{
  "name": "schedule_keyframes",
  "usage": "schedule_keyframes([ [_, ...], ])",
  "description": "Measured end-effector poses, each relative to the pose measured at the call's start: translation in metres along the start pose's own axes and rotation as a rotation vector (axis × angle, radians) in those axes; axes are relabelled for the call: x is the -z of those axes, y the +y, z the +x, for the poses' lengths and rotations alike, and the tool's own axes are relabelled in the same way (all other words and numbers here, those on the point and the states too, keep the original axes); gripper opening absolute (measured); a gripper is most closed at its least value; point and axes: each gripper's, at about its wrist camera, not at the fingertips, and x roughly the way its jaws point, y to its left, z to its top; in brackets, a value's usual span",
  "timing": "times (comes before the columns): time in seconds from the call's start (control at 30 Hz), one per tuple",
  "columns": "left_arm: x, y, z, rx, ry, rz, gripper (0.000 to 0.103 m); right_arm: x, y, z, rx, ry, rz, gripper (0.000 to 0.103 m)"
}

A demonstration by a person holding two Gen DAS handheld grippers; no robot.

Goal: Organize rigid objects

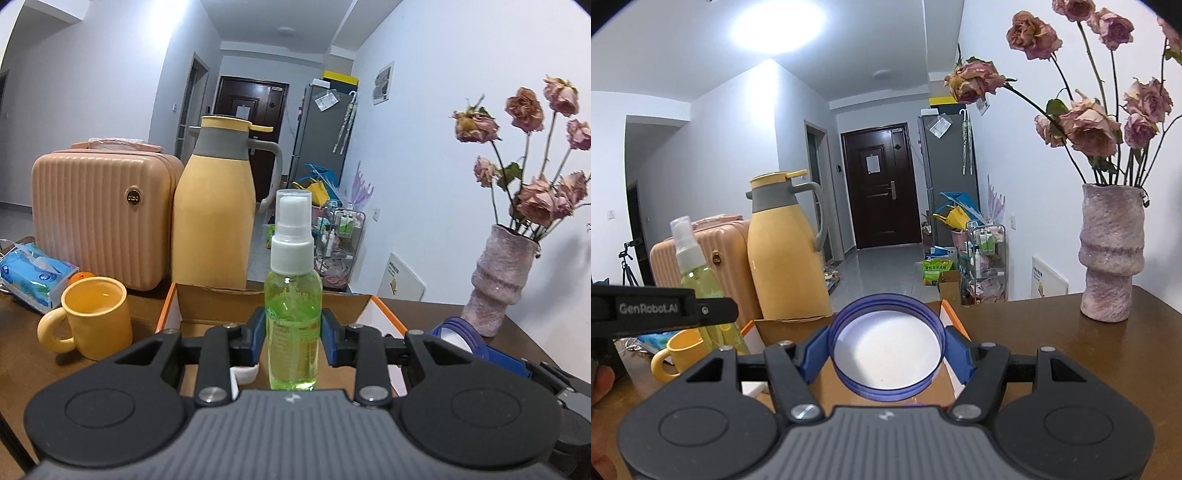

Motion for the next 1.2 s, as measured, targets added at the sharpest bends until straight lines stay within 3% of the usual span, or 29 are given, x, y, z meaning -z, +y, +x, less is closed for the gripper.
schedule_keyframes([
  [0.67,-0.013,0.01,0.066,-0.052,0.031,0.001,0.031,-0.005,-0.004,0.067,0.02,0.087,-0.038,0.065],
  [1.2,-0.003,0.008,0.107,-0.029,0.143,0.03,0.031,0.015,-0.008,0.099,0.024,0.177,-0.063,0.065],
])
